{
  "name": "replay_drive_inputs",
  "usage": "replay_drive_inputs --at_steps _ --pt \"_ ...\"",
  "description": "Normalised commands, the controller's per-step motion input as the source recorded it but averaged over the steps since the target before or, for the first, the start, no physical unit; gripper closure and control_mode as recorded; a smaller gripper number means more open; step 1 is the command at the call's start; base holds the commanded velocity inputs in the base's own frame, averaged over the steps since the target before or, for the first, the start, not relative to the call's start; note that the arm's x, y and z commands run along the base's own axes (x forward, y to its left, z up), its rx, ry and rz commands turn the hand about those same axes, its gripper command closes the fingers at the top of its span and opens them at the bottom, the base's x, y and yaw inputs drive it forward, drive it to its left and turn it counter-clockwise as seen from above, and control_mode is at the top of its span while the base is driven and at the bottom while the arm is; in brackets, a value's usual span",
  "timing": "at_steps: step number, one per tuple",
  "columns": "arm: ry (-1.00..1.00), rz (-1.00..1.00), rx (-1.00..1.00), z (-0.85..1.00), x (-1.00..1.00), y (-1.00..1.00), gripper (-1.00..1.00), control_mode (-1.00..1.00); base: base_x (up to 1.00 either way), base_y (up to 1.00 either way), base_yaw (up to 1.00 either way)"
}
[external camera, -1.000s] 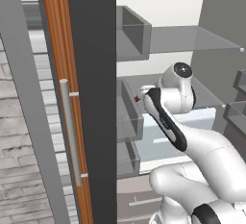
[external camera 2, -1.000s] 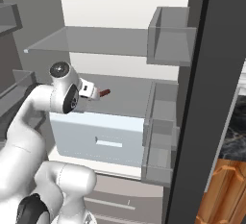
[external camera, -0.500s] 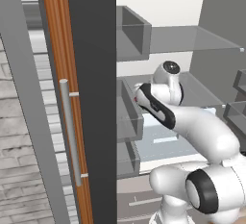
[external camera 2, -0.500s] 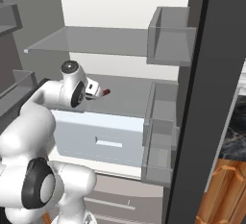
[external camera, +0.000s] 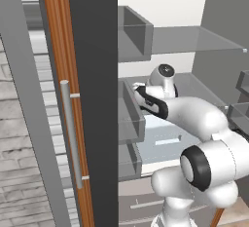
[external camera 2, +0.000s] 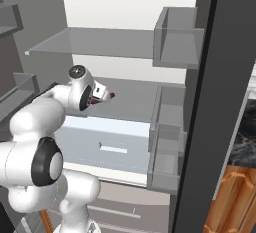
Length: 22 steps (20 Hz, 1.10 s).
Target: Move the hot dog bun to the plate on the dining table and place the condiment next to that plate. Then navigate to the fridge and take the sausage and place it on the plate as well.
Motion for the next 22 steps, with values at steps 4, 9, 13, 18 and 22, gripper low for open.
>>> replay_drive_inputs --at_steps 4,9,13,18,22 --pt "0.00 -0.07 0.02 -0.28 0.47 0.00 -1.00 -1.00 0.00 0.00 0.00" --pt "0.00 -0.08 0.01 -0.30 0.48 0.00 -1.00 -1.00 0.00 0.00 0.00" --pt "0.00 -0.07 0.01 -0.27 0.49 0.00 -1.00 -1.00 0.00 0.00 0.00" --pt "0.04 -0.06 0.01 -0.30 0.46 0.00 -1.00 -1.00 0.00 0.00 0.00" --pt "0.03 -0.05 0.00 -0.34 0.21 0.00 1.00 -1.00 0.00 0.00 0.00"
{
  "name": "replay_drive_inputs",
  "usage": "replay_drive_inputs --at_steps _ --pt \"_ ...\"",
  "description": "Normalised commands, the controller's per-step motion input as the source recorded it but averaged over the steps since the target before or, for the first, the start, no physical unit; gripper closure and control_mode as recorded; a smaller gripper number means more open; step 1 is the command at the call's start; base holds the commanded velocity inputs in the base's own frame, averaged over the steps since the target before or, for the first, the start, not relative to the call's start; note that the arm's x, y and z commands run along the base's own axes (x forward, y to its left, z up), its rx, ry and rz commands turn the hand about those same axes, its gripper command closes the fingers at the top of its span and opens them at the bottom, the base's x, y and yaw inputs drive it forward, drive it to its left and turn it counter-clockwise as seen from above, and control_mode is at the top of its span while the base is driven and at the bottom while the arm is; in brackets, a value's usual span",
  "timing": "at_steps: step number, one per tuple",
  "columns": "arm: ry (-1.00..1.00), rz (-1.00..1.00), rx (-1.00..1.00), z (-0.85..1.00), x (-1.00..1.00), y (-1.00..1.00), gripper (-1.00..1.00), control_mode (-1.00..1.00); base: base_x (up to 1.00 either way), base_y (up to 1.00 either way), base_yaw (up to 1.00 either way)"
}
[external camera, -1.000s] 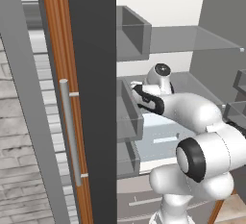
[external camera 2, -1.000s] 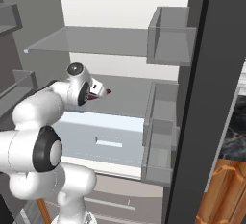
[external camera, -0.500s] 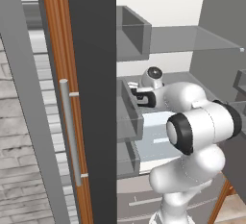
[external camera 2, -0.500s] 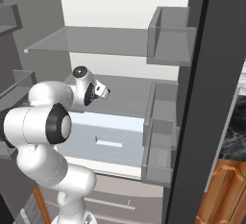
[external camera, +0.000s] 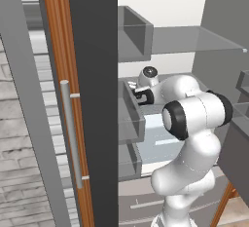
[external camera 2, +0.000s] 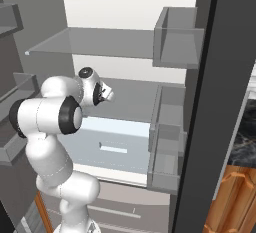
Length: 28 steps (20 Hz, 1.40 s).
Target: Move the hot dog bun to the plate on the dining table and place the condiment next to that plate. Then navigate to the fridge and take the sausage and place it on the plate as well.
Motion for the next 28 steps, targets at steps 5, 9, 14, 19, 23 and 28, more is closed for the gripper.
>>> replay_drive_inputs --at_steps 5,9,14,19,23,28 --pt "0.01 -0.03 0.00 -0.42 -0.05 0.00 1.00 -1.00 0.00 0.00 0.00" --pt "0.00 -0.01 0.00 -0.54 -0.24 -0.02 1.00 -1.00 0.00 0.00 0.00" --pt "0.00 0.01 0.00 -0.31 -0.44 -0.45 1.00 -1.00 0.00 0.00 0.00" --pt "0.00 0.12 0.06 0.00 -0.72 -0.73 1.00 -1.00 0.00 0.00 0.00" --pt "0.00 0.29 0.07 0.48 -0.98 -0.68 1.00 -1.00 0.00 0.00 0.00" --pt "0.02 0.31 0.00 0.97 -1.00 -0.15 1.00 -1.00 0.00 0.00 0.00"
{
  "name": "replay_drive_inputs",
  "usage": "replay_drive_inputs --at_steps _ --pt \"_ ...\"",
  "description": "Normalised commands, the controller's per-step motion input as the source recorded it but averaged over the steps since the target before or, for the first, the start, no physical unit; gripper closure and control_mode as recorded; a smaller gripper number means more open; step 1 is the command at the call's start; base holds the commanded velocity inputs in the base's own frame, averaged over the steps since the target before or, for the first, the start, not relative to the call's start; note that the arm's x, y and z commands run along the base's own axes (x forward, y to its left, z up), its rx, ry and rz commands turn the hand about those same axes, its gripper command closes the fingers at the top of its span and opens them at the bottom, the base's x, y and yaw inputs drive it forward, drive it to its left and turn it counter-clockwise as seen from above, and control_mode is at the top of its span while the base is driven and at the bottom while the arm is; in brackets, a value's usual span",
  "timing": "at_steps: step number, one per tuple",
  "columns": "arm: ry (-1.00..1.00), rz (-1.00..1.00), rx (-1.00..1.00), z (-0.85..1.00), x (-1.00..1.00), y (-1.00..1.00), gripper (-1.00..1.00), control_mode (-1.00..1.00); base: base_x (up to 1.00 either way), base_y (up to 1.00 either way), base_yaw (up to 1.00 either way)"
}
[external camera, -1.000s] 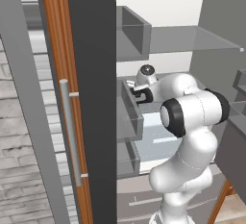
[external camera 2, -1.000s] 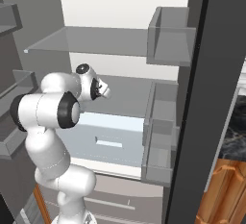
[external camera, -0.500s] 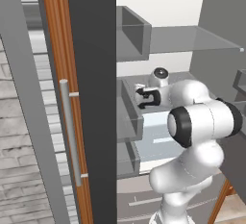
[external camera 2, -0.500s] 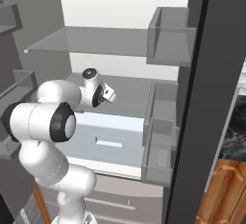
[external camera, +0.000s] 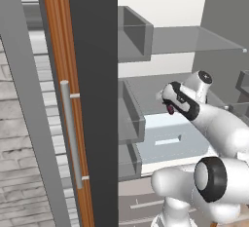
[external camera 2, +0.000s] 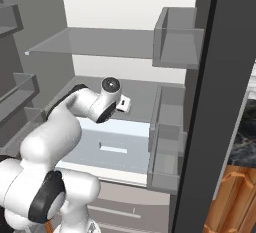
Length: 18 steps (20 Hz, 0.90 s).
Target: Move the hot dog bun to the plate on the dining table and place the condiment next to that plate. Then navigate to the fridge and take the sausage and place it on the plate as well.
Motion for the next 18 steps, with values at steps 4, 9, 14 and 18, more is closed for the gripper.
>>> replay_drive_inputs --at_steps 4,9,14,18 --pt "0.01 0.18 -0.08 0.51 -1.00 0.00 1.00 -1.00 0.00 0.00 0.00" --pt "0.09 0.05 -0.05 0.29 -1.00 0.00 1.00 -1.00 0.00 0.00 0.00" --pt "0.21 0.00 -0.03 0.29 -0.78 0.00 1.00 -1.00 0.00 0.00 0.00" --pt "0.11 0.00 -0.02 0.07 -0.18 0.01 1.00 1.00 -0.31 0.00 0.00"
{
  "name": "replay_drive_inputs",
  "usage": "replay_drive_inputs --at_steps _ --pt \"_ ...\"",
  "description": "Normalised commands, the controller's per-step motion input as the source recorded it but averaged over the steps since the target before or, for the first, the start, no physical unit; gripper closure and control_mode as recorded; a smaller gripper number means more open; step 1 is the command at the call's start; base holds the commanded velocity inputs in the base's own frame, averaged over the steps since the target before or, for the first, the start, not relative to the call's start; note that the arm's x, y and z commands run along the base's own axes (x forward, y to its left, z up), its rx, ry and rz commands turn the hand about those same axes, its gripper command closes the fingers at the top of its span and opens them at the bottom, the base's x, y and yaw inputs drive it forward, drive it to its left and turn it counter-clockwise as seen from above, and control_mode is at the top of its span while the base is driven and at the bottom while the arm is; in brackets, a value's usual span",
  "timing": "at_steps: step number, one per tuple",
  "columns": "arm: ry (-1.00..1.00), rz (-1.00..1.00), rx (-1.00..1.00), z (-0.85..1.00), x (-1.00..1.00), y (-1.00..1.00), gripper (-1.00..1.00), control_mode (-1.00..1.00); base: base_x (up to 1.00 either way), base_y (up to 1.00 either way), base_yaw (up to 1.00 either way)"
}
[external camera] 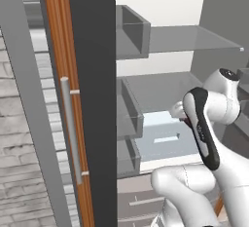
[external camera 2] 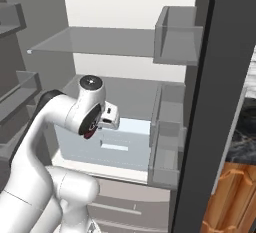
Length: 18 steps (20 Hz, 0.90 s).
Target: Move the hot dog bun to the plate on the dining table and place the condiment next to that plate. Then navigate to the fridge and take the sausage and place it on the plate as well.
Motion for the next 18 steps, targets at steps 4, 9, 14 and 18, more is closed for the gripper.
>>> replay_drive_inputs --at_steps 4,9,14,18 --pt "0.00 0.00 0.00 0.00 0.00 0.00 1.00 1.00 -1.00 -0.06 -0.06" --pt "0.00 0.00 0.00 0.00 0.00 0.00 1.00 1.00 -0.97 0.06 0.20" --pt "0.00 0.00 0.00 0.00 0.00 0.00 1.00 1.00 -0.21 0.01 0.95" --pt "0.00 0.00 0.00 0.00 0.00 0.00 1.00 1.00 -0.13 0.00 0.99"
